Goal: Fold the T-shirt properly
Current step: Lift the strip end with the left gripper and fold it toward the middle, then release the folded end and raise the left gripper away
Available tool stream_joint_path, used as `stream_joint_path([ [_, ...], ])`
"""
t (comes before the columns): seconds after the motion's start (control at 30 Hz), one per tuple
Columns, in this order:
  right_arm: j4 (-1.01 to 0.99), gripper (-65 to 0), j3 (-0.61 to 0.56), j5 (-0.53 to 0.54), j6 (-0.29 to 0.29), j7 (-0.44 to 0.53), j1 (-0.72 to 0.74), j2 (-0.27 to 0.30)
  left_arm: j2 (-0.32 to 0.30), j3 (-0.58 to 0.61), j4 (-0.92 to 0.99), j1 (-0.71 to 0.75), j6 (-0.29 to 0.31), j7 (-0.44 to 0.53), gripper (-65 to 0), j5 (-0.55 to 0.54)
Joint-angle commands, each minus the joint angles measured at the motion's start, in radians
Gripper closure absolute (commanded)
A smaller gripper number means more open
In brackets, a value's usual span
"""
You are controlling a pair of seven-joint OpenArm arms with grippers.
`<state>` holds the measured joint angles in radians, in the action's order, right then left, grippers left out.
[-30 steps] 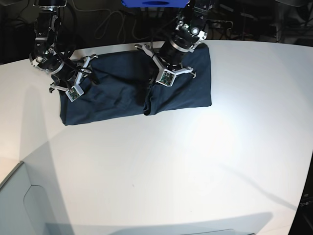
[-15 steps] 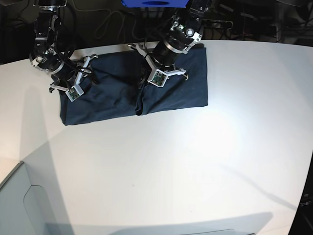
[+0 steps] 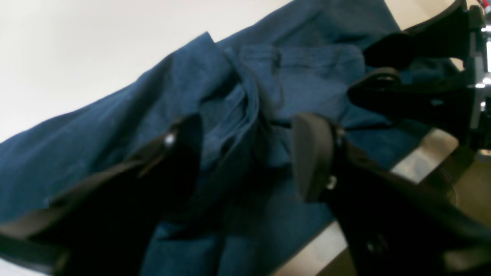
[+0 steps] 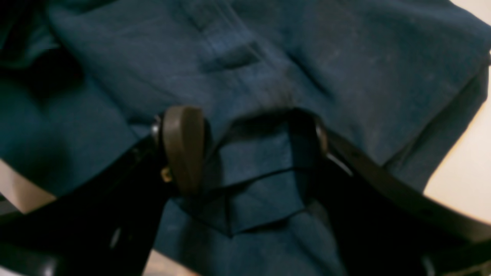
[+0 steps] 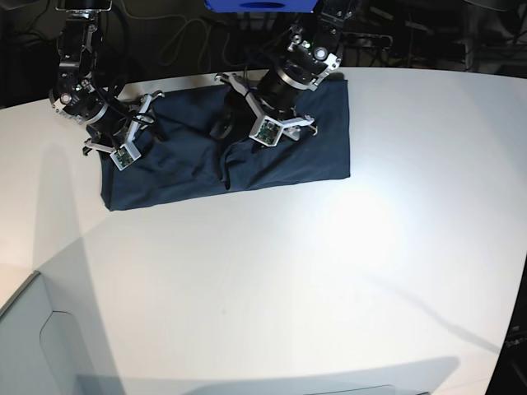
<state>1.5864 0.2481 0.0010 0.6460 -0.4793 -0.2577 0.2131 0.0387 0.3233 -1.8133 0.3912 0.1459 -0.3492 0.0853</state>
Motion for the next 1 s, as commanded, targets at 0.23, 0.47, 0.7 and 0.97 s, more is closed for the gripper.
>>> stream_joint_path([
  [0.23, 0.059, -34.0, 0.006, 0.004, 0.004, -0.003, 0.007, 0.009, 0.008, -0.095, -0.202, 0.044, 0.002, 0.028, -36.2, -0.012],
  [0.47, 0.113, -34.1, 0.007, 0.004, 0.004, -0.005, 0.007, 0.006, 0.008, -0.261, -0.148, 0.045, 0.008, 0.022, -36.2, -0.014],
  [0.7, 0.116, -34.1, 0.007, 0.004, 0.002, 0.000, 0.008, 0.006, 0.008, -0.211, -0.035, 0.050, 0.011, 0.020, -36.2, -0.014],
  [0.97, 0.119, -34.1, 0.036, 0.006, 0.002, 0.003, 0.010, 0.009, -0.078, 0.053, 0.080, 0.013, 0.005, 0.020, -36.2, -0.014],
])
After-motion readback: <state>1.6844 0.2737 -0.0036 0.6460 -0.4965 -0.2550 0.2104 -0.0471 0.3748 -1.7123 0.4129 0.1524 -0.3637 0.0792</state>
